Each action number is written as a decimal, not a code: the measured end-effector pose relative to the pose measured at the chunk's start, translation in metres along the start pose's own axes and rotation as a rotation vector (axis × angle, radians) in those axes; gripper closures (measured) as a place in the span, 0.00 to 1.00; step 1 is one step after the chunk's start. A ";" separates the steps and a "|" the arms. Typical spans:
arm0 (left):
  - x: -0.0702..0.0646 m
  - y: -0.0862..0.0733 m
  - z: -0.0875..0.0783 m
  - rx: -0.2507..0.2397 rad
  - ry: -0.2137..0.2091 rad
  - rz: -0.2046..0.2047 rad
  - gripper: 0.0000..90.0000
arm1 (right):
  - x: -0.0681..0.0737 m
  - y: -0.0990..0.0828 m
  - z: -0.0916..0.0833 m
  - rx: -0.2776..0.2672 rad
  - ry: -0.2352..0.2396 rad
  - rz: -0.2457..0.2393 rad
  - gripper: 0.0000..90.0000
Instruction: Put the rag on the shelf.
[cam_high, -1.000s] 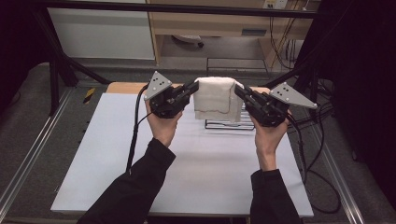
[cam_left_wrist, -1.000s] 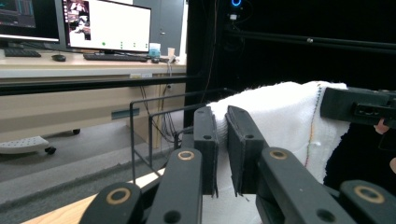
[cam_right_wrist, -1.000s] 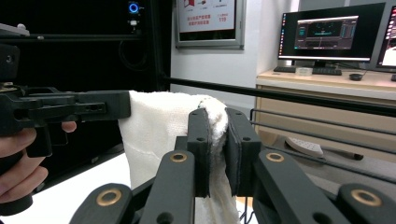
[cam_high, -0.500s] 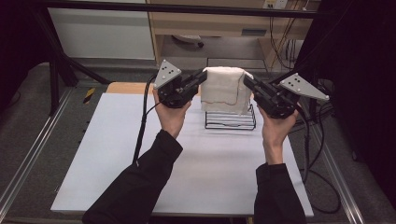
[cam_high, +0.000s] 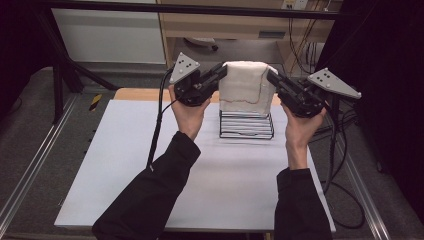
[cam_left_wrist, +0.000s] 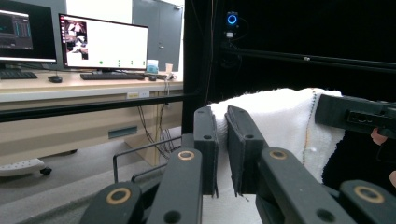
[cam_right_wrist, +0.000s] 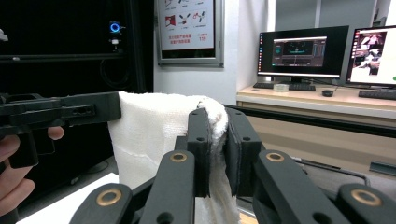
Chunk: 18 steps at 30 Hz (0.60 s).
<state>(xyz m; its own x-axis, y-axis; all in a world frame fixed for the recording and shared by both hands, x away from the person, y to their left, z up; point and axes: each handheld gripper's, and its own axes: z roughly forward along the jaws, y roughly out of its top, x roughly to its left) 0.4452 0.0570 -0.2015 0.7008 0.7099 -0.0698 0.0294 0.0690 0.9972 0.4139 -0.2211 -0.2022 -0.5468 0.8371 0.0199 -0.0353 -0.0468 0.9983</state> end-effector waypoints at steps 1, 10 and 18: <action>0.000 0.001 0.001 0.000 0.000 0.002 0.92 | -0.001 0.001 0.000 -0.002 -0.002 0.002 0.90; -0.003 0.015 0.014 -0.010 0.007 0.026 0.91 | -0.011 0.013 0.005 -0.017 -0.029 0.001 0.91; -0.001 0.023 0.031 -0.002 0.011 0.026 0.91 | -0.020 0.023 0.008 -0.019 -0.050 -0.007 0.90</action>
<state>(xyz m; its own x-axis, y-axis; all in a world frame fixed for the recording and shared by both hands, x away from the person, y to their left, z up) 0.4668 0.0362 -0.1774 0.6932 0.7193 -0.0442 0.0099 0.0517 0.9986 0.4306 -0.2347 -0.1797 -0.5043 0.8634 0.0163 -0.0549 -0.0510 0.9972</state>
